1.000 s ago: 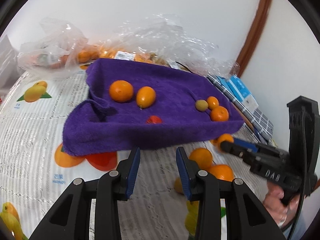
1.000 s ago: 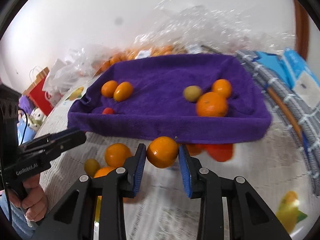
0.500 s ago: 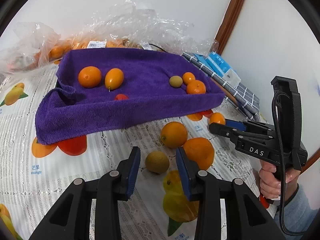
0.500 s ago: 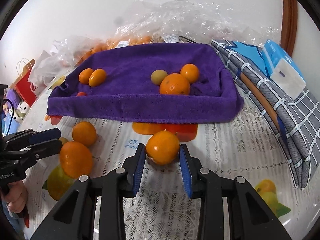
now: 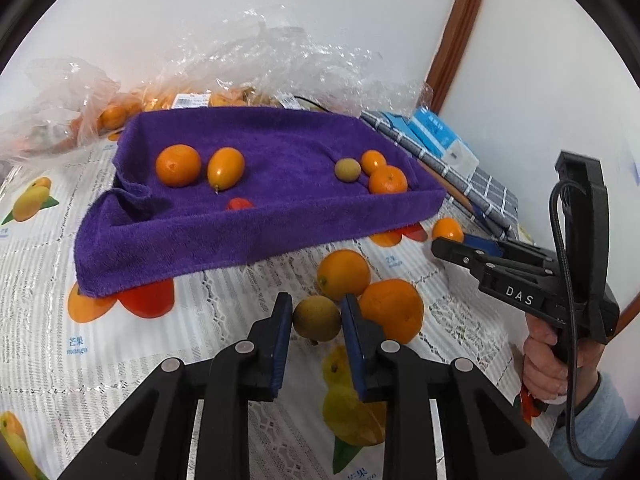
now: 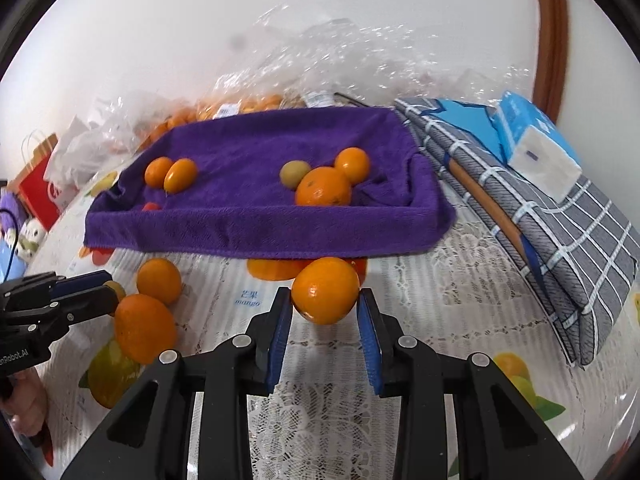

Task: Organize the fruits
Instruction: 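Grasp a mandarin with the right tool while the left tool grasps a yellow fruit, then carry the mandarin and yellow fruit over the purple towel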

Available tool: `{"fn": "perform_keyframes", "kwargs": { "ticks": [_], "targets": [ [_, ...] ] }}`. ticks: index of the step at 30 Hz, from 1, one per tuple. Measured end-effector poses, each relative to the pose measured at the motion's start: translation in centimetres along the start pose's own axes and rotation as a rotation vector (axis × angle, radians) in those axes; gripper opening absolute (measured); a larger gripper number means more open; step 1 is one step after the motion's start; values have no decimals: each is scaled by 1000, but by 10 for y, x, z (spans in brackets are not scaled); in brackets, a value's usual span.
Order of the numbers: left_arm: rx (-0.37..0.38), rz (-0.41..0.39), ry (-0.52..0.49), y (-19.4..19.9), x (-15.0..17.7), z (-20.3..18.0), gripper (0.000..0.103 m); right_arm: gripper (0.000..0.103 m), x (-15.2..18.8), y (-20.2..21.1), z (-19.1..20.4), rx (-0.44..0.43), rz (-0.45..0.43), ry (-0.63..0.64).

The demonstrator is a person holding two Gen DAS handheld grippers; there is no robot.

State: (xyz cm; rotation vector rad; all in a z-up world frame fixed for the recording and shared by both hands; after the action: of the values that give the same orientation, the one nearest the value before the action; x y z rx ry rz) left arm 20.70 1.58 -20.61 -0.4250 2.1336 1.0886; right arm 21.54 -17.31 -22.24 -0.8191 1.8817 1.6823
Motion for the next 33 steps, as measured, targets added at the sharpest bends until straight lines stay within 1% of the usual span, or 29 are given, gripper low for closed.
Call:
{"fn": "perform_keyframes", "kwargs": {
  "ticks": [6,9,11,15,20,22,25,27,30,33],
  "targets": [
    [-27,-79,21,12,-6,5,24,33,0,3,-7,-1,-15,-41],
    [-50,-132,24,21,-10,7,24,33,0,6,-10,-1,-28,-58],
    [-50,-159,29,27,-12,7,24,33,0,8,-13,-2,-37,-74],
    [-50,-194,53,34,-15,12,24,33,1,10,-21,-9,-48,-112],
    [-60,-235,82,45,-18,17,24,33,0,10,-20,-3,-40,-107],
    [-59,-261,95,51,-19,20,24,33,-4,11,-21,-14,-26,-117],
    [-71,-293,109,60,-20,23,24,33,-17,19,-21,-37,-35,-131],
    [-73,-306,135,65,-23,28,24,33,-31,28,-21,-24,-63,-121],
    [-115,-327,167,73,-27,35,24,33,-52,37,-19,-12,-99,-103],
    [-125,-344,186,82,-38,41,24,33,-72,39,-17,1,-125,-87]
  ]
}}
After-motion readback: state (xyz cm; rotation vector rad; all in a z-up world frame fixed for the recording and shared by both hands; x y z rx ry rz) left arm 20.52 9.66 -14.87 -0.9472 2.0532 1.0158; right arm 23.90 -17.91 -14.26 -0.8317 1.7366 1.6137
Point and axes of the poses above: each gripper's, at about its wrist camera, not at the fingertips, and y roughly against the way its jaws point, z to its left, x to its underside, the point moved 3 cm from there along -y, roughly the way its jaws point, and after that the axes turned 14 degrees about x, right-handed, at the moved point
